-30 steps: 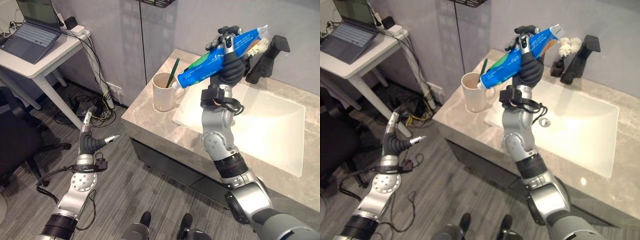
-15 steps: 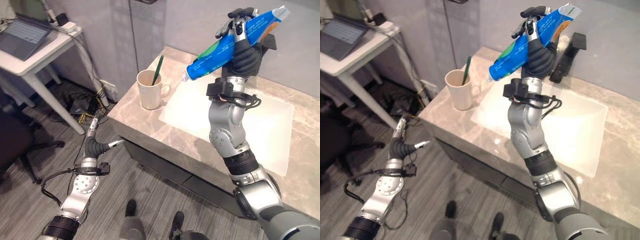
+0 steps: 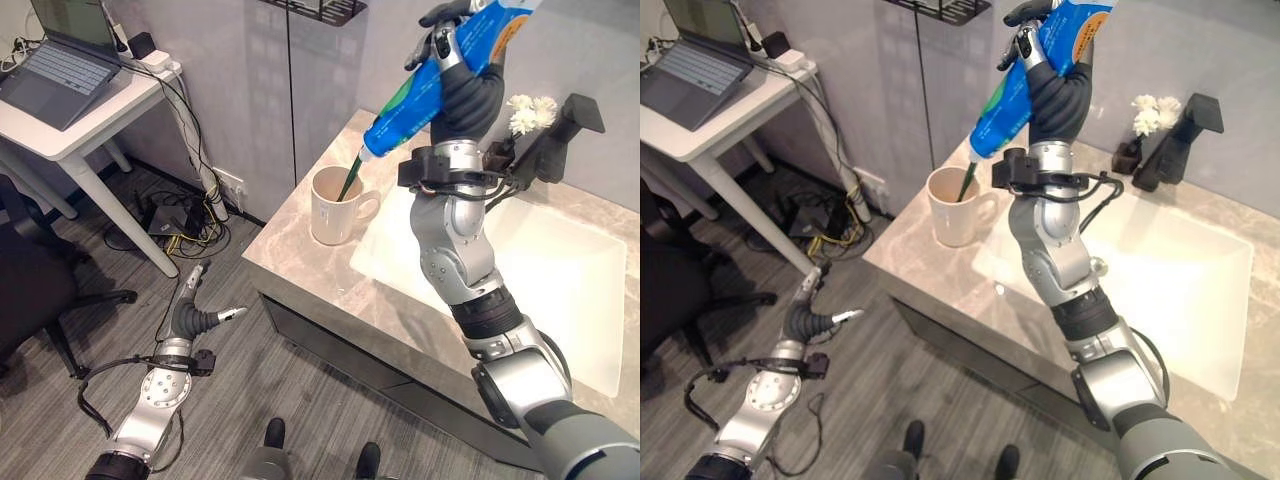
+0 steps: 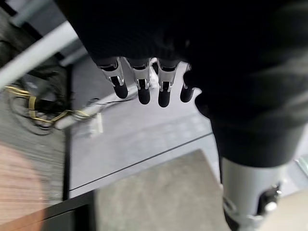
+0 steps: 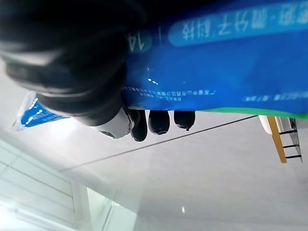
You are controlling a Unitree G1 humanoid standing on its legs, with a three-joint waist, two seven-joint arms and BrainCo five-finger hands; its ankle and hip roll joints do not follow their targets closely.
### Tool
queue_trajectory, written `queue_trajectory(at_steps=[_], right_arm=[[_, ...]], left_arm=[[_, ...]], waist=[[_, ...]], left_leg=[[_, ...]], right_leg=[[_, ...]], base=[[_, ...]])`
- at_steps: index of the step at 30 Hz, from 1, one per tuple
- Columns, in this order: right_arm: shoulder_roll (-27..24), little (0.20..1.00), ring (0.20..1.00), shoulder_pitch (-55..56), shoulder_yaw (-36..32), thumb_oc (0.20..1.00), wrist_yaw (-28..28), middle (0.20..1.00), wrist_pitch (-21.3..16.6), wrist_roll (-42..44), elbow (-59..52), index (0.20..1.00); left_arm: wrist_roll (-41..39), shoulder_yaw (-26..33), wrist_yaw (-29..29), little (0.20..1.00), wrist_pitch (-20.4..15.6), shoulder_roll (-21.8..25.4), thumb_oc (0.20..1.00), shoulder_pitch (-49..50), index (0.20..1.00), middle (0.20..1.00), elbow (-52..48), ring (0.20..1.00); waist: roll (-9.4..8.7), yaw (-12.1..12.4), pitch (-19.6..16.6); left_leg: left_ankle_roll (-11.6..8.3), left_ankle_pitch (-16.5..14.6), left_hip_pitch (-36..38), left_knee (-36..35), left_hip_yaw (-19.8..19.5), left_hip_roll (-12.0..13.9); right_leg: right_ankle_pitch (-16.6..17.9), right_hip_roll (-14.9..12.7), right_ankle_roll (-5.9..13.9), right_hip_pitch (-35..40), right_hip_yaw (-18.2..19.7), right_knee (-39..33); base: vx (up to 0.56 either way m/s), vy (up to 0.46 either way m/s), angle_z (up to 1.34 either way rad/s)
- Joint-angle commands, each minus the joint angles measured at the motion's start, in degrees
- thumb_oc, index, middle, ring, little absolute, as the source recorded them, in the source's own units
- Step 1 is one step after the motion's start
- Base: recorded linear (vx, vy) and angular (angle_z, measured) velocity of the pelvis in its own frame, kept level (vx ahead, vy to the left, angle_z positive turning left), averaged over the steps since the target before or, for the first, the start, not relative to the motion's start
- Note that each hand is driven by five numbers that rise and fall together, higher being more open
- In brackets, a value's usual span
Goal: Put brush and paste in cup on sink, flatten towel.
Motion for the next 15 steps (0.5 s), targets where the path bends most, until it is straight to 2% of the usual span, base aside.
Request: queue_trajectory(at_steps=[1,6,15], right_arm=[[-1.9,0.2,0.2,-3.1,-0.5,0.2,2.2,0.2,-1.4,-2.5,-1.6,0.2],[-2.7,0.2,0.2,-0.1,1.0,0.2,3.4,0.2,-0.4,-4.9,-4.2,0.2],[-1.9,0.2,0.2,-3.1,2.6,0.2,1.9,0.2,0.5,-7.9,0.0,0.2]], left_arm=[[0.0,-2.0,0.0,1.0,-1.4,3.3,1.0,0.9,1.0,1.0,-0.3,1.0],[0.1,-2.5,0.0,1.0,-0.9,1.4,1.0,0.9,1.0,1.0,1.1,1.0],[0.6,-4.0,0.2,1.0,-1.0,1.2,1.0,0.2,1.0,1.0,2.1,1.0]], waist=[[-3.48,0.2,-4.4],[-4.62,-0.2,-3.9],[-6.11,0.1,-3.6]], left_leg=[[2.9,0.6,-3.5,-0.1,-0.2,-2.0],[2.9,0.6,-3.7,-0.5,-0.2,-1.6],[2.91,0.4,-4.4,-0.5,-0.4,-1.4]], right_leg=[[2.0,-6.4,5.78,0.3,0.6,2.1],[2.6,-6.1,5.88,-0.1,0.4,2.1],[4.0,-6.1,6.18,-0.5,0.0,1.6]], base=[[0.0,0.009,-0.05],[0.0,-0.001,0.01],[0.0,-0.002,-0.01]])
